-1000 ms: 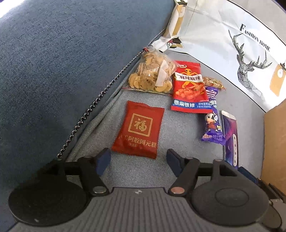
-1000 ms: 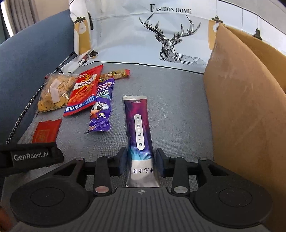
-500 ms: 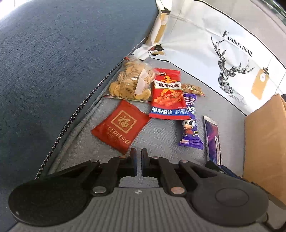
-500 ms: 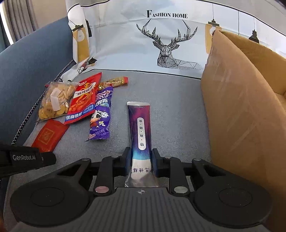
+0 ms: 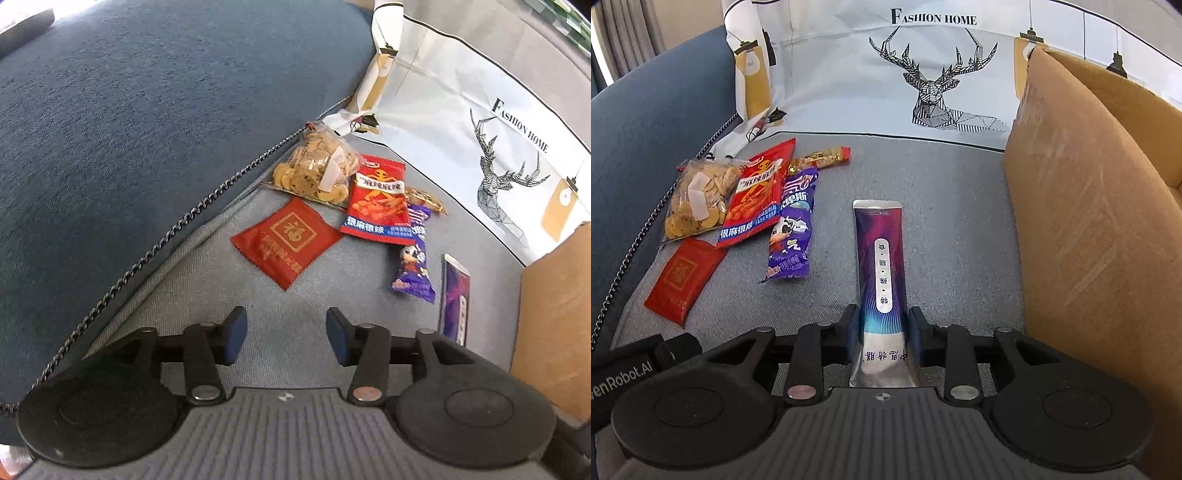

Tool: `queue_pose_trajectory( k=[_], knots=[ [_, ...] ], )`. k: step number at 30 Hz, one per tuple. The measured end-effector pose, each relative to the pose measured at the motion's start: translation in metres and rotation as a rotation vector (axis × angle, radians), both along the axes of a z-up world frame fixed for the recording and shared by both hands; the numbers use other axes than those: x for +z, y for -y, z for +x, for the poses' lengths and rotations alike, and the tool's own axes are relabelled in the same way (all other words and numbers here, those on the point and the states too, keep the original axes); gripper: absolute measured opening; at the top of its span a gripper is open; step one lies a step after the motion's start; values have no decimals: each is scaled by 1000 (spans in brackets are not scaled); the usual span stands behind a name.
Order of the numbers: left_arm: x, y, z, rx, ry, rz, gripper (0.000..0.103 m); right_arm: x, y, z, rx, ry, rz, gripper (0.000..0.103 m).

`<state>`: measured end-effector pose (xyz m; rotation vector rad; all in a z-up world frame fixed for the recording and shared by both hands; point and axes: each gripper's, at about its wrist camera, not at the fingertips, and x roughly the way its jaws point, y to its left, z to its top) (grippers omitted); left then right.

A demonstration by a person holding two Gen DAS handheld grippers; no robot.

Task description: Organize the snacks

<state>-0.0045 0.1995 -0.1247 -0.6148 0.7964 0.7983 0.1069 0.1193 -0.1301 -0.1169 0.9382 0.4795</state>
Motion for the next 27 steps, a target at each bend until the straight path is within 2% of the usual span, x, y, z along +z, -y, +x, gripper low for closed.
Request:
queue_pose_trajectory(
  k=[3, 5, 8, 10, 13, 17, 18, 21, 24, 27],
  knots=[
    [0, -9, 9, -21, 16, 46, 64, 0, 1, 0, 0, -2, 3, 31],
    [1, -14, 19, -62, -2, 115, 66, 0, 1, 0, 1, -3, 5, 32],
    [-1, -21, 34, -131, -47, 214, 75, 1, 2, 0, 4, -5, 11, 32],
    [-8, -27, 45, -210, -85, 200, 75, 0, 3, 1, 6, -10, 14, 33],
    [-19, -30, 51, -269, -122, 205, 77, 0, 2, 0, 18, -11, 14, 34],
    [-22, -35, 54, -303, -101, 182, 77, 0, 2, 1, 28, -11, 12, 34],
    [-22, -36, 54, -303, -98, 174, 76, -1, 2, 1, 31, -10, 12, 34],
    [-21, -40, 51, -304, -67, 139, 54, -1, 1, 0, 41, -4, 6, 34],
    [-18, -39, 50, -286, -57, 109, 52, 0, 2, 0, 39, 1, 12, 28],
    [-13, -38, 49, -284, -23, 56, 52, 2, 4, 1, 32, -1, 25, 27]
  ],
)
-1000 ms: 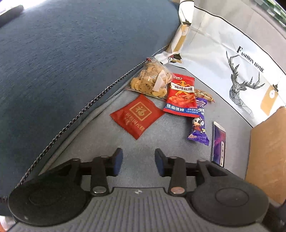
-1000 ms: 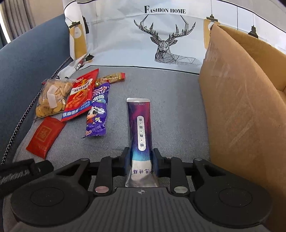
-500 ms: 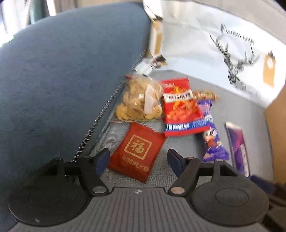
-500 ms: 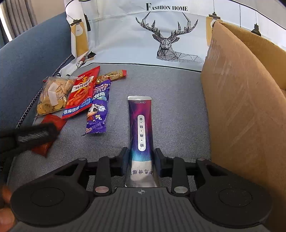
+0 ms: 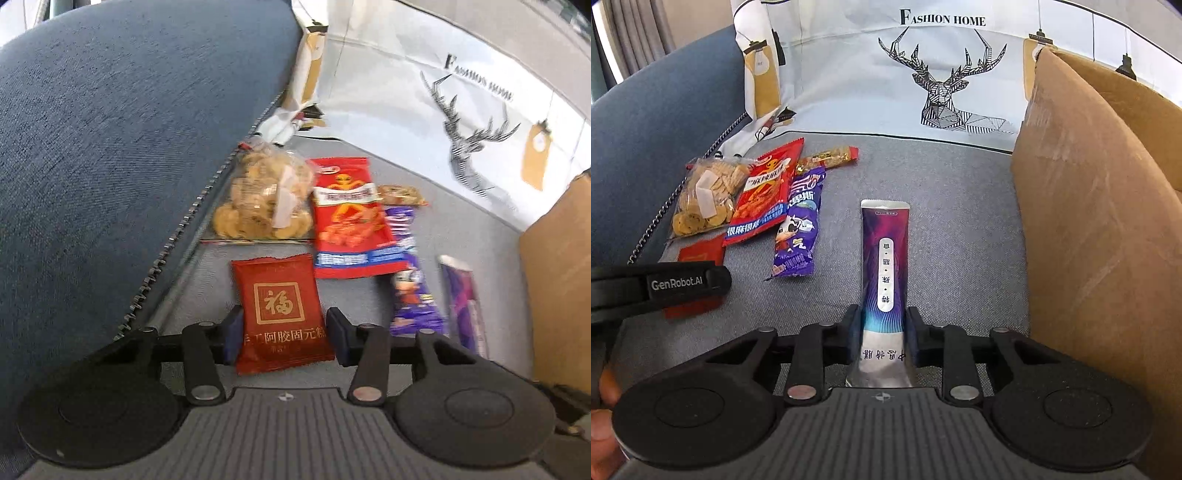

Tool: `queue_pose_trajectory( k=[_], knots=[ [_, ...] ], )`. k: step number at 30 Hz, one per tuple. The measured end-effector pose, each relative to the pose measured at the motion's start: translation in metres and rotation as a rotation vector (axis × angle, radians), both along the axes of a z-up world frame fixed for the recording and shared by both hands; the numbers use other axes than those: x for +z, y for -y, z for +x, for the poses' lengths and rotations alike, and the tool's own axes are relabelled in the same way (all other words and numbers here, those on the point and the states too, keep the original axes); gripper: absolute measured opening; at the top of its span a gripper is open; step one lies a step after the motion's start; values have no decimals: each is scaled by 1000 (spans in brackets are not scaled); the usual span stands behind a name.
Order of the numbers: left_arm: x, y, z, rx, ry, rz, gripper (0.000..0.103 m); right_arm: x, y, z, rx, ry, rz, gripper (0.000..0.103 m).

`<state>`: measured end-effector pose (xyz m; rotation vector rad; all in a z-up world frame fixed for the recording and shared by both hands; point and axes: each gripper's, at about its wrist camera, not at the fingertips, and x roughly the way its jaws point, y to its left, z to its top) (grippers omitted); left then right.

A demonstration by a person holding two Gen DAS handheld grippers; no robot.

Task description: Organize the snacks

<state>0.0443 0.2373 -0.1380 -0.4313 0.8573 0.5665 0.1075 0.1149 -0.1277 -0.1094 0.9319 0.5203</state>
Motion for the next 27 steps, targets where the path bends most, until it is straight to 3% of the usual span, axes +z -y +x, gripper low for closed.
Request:
queue_pose_trajectory(
  k=[5, 10, 23, 24, 25, 27],
  knots=[
    [-1, 7, 3, -36, -11, -32, 52, -1, 0, 2, 4, -2, -9, 28],
    [5, 2, -1, 8, 35, -80, 52, -1, 1, 2, -3, 5, -7, 24],
    [44, 9, -11, 32, 125, -84, 50, 31, 10, -5, 5, 85, 39, 18],
    [49, 11, -11, 33, 135, -77, 27, 35, 11, -6, 8, 94, 45, 18],
    [53, 12, -11, 32, 141, -75, 10, 40, 13, -7, 10, 102, 53, 18],
    [60, 14, -13, 39, 156, -78, 11, 49, 17, -9, 15, 122, 70, 18]
  ],
)
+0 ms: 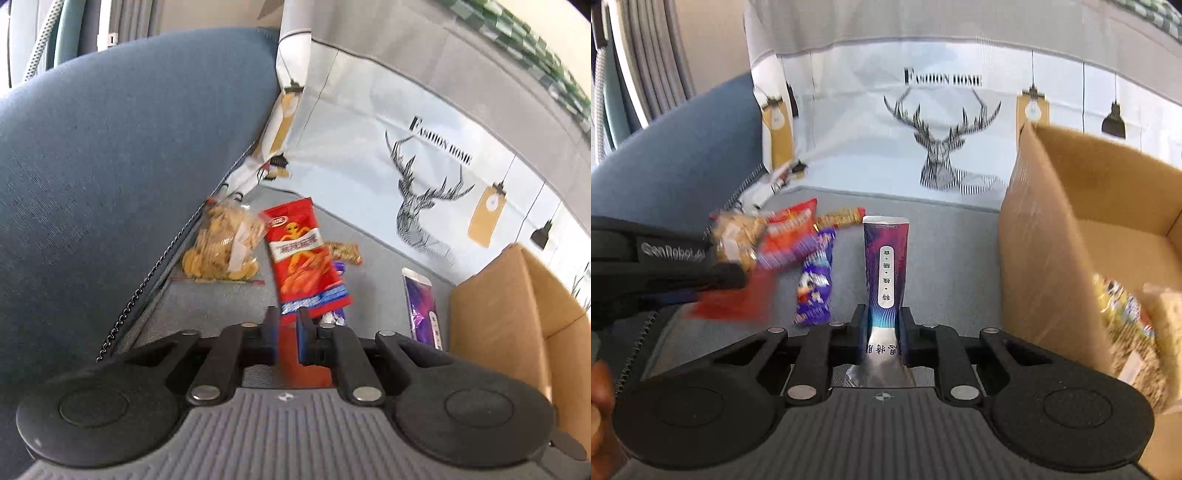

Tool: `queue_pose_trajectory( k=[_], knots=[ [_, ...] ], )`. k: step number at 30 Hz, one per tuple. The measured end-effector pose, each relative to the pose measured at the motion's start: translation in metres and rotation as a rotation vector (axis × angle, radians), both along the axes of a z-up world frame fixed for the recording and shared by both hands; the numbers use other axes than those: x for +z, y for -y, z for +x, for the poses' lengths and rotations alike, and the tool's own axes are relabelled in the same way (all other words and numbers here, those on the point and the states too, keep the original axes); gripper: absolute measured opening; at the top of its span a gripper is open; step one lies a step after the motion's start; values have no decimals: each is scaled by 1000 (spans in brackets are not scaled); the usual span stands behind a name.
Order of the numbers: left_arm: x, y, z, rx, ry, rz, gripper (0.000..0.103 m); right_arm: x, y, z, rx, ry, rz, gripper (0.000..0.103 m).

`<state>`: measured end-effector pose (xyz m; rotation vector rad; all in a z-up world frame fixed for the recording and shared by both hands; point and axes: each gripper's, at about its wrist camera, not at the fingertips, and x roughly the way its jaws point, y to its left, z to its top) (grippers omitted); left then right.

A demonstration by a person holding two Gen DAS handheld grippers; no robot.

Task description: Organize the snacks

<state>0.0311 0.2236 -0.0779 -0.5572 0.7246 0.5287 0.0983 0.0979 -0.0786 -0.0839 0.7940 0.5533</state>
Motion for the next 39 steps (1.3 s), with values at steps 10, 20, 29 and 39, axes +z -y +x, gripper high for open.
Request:
queue_pose_trajectory(
  k=[10, 20, 29, 39],
  knots=[
    [-20, -24, -6, 61, -23, -187, 36, 23, 25, -2, 2, 20, 54, 18],
    [-51, -4, 23, 23, -95, -241, 74, 37, 45, 0, -11, 21, 123, 18],
    [-65, 52, 59, 1, -263, 112, 53, 53, 67, -2, -6, 64, 161, 18],
    [-30, 47, 41, 113, -136, 67, 43, 69, 102, 7, -53, 107, 196, 18]
  ],
)
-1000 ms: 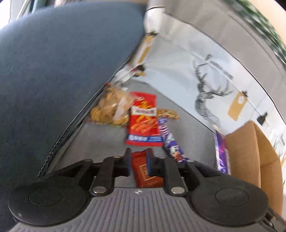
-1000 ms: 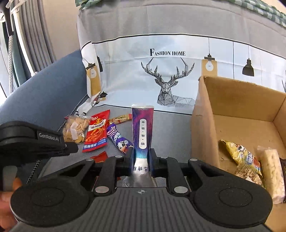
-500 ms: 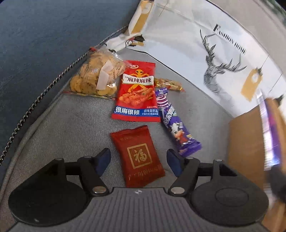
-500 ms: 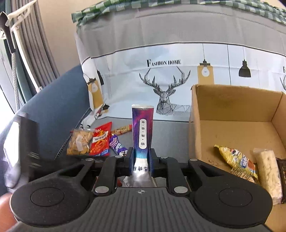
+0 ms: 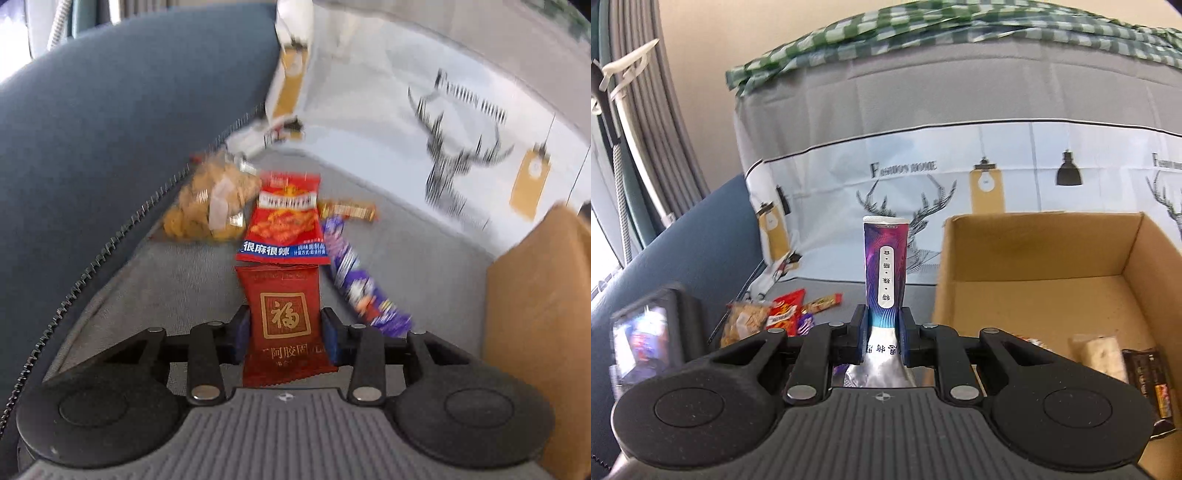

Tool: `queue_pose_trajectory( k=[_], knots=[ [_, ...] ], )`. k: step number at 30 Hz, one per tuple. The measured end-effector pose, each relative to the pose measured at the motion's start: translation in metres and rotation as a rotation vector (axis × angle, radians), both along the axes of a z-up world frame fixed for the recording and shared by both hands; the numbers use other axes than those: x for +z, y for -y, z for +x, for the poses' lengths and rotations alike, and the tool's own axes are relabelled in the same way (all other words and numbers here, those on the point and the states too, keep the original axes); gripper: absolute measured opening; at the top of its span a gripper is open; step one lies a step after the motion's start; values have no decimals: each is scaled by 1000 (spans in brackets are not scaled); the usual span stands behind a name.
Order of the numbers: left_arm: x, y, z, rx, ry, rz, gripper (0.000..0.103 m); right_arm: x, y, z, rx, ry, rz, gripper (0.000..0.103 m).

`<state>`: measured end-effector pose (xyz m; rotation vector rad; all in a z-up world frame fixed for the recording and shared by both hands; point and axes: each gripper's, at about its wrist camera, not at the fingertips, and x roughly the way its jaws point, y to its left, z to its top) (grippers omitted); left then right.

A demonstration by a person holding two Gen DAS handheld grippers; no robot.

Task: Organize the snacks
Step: 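Carry the red packet and purple stick over the box and open both grippers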

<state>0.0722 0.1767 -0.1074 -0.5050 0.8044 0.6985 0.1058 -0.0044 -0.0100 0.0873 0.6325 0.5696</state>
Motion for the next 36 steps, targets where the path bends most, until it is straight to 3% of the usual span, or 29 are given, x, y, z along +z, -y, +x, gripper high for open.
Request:
queue_pose_trajectory(
  k=[4, 12, 36],
  knots=[
    [21, 4, -5, 9, 75, 10, 43, 1, 16, 3, -41, 22, 1, 18],
    [43, 19, 0, -48, 137, 7, 43, -4, 39, 9, -82, 34, -21, 18],
    [80, 61, 1, -119, 205, 94, 43, -2, 79, 17, -152, 58, -46, 18]
  ],
)
